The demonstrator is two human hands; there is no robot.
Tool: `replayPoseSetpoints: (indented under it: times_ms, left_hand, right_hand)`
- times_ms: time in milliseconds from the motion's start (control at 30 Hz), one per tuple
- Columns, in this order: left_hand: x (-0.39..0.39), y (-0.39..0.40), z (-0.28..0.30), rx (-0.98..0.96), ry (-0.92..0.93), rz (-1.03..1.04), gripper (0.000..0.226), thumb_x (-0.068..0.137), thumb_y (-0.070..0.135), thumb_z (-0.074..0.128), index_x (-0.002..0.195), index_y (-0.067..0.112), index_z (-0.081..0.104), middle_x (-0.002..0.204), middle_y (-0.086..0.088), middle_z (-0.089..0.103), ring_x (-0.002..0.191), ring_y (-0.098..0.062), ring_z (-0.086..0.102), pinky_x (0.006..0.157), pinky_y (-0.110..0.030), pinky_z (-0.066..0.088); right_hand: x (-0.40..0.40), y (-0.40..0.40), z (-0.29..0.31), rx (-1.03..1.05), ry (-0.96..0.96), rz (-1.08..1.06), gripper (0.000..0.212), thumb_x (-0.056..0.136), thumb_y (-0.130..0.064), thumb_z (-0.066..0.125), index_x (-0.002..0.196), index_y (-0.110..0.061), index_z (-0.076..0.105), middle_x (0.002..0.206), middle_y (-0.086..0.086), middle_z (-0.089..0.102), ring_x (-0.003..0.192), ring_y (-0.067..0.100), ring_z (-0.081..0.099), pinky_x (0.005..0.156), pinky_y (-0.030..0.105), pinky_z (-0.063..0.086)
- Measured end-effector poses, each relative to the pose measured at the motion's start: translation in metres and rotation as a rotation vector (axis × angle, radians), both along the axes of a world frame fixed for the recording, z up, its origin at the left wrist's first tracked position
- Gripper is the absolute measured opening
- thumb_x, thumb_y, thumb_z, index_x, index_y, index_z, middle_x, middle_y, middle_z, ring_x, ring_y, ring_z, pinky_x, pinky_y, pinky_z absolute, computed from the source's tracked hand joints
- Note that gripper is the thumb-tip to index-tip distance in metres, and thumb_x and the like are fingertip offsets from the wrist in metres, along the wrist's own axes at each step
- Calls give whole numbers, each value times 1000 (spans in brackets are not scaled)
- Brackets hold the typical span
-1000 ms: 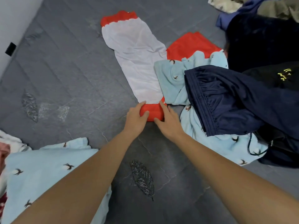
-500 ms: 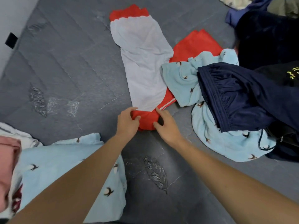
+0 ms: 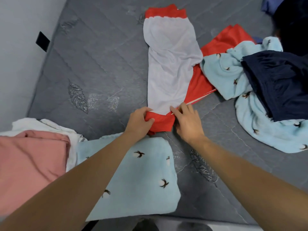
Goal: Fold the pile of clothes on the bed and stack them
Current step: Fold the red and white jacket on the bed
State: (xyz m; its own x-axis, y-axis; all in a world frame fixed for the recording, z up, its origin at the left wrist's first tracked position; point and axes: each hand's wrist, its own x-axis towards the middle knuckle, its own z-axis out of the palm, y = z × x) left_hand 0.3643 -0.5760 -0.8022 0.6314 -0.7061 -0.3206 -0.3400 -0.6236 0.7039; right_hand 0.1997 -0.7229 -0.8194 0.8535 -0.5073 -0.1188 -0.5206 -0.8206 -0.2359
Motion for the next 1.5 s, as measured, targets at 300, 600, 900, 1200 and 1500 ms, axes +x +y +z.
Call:
replayPoseSetpoints:
  times_ms: [300,600,900,1200,1500]
  left_hand:
    - [51,6,-35,-18,-561,-557,73,88,-2,63,155,25,50,165,-17,33,147,-39,36,111,-50,40]
    - [69,-31,-50,-62,-486,-814,71,97,-12,49,158,24,43,169,-3,32,160,-30,20,125,-52,28]
    - [61,-27,47,-185,-314,-547,48,101,-4,52,140,19,67,147,-7,61,140,-27,55,114,-46,45]
    - [56,-42,264,-391,-287,-356,34,96,-9,60,118,8,79,115,-4,78,109,-21,74,93,-26,53]
    - [40,-45,483,-512,-290,-241,34,94,-6,62,112,14,82,103,7,81,101,-8,75,90,-37,58]
  right_hand:
    - [-4,-33,-30,-82,-29,155,75,91,-24,58,162,-21,33,170,5,29,159,28,21,127,50,21]
    - [-7,-53,-38,-39,-29,246,64,99,-15,54,160,-26,39,169,-3,31,159,27,22,127,51,21]
    - [-10,-60,73,158,-93,33,38,92,2,60,125,-11,71,108,14,76,101,41,68,79,47,52]
    - [-4,-72,294,199,-274,-3,27,88,6,57,105,-6,74,96,19,75,92,43,67,80,49,50]
    - [-8,-85,508,128,-448,8,20,89,0,59,91,-12,74,74,-9,64,74,21,58,68,39,43]
